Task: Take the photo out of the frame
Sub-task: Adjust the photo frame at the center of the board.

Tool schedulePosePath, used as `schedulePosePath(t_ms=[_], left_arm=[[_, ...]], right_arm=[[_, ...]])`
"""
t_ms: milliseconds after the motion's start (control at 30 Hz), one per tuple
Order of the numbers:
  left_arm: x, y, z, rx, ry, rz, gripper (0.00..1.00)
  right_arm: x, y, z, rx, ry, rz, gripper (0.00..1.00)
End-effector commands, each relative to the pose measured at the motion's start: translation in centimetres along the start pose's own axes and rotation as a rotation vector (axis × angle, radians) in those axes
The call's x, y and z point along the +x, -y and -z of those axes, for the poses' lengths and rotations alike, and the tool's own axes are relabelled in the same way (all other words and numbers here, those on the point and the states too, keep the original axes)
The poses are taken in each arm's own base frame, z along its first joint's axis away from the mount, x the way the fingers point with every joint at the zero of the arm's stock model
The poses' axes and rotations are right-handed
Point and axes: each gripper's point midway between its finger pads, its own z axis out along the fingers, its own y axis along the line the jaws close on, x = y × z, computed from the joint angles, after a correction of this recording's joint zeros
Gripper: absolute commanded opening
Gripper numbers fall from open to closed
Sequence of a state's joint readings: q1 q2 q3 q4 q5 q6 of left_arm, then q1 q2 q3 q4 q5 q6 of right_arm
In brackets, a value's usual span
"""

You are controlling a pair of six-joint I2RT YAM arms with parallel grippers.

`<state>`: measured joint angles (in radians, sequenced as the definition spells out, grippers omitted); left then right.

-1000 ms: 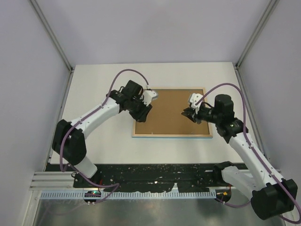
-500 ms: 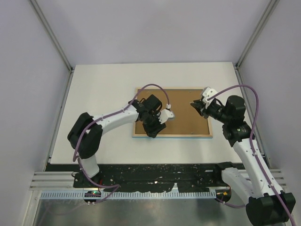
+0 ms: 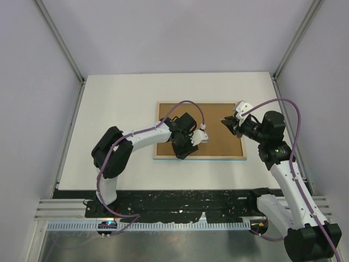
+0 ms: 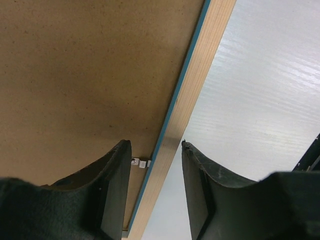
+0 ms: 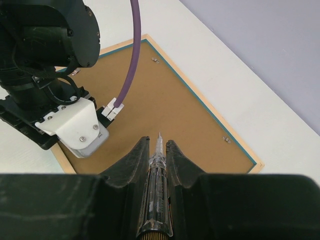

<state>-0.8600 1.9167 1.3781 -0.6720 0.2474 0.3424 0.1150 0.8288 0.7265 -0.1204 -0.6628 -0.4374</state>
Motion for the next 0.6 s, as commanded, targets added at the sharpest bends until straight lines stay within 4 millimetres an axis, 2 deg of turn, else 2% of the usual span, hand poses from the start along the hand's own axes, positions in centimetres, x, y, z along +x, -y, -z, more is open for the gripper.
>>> schedulePosePath(t_ms=[0, 233, 567], left_arm=[[-2.1, -1.0, 0.0, -0.053, 0.046, -0.030, 0.48], [-1.4, -0.9, -0.6, -0.062, 0.003, -0.052, 0.47], [1.9, -0.4, -0.6, -0.063, -0.110, -0.103, 0.42]], right_arm=[[-1.7, 0.1, 0.2, -0.002, 0.057, 0.026, 0.08], [-1.6, 0.1, 0.3, -0.006, 0.056, 0.025, 0.08], [-1.6, -0.1, 0.3, -0.012, 0.057, 0.024, 0.08]])
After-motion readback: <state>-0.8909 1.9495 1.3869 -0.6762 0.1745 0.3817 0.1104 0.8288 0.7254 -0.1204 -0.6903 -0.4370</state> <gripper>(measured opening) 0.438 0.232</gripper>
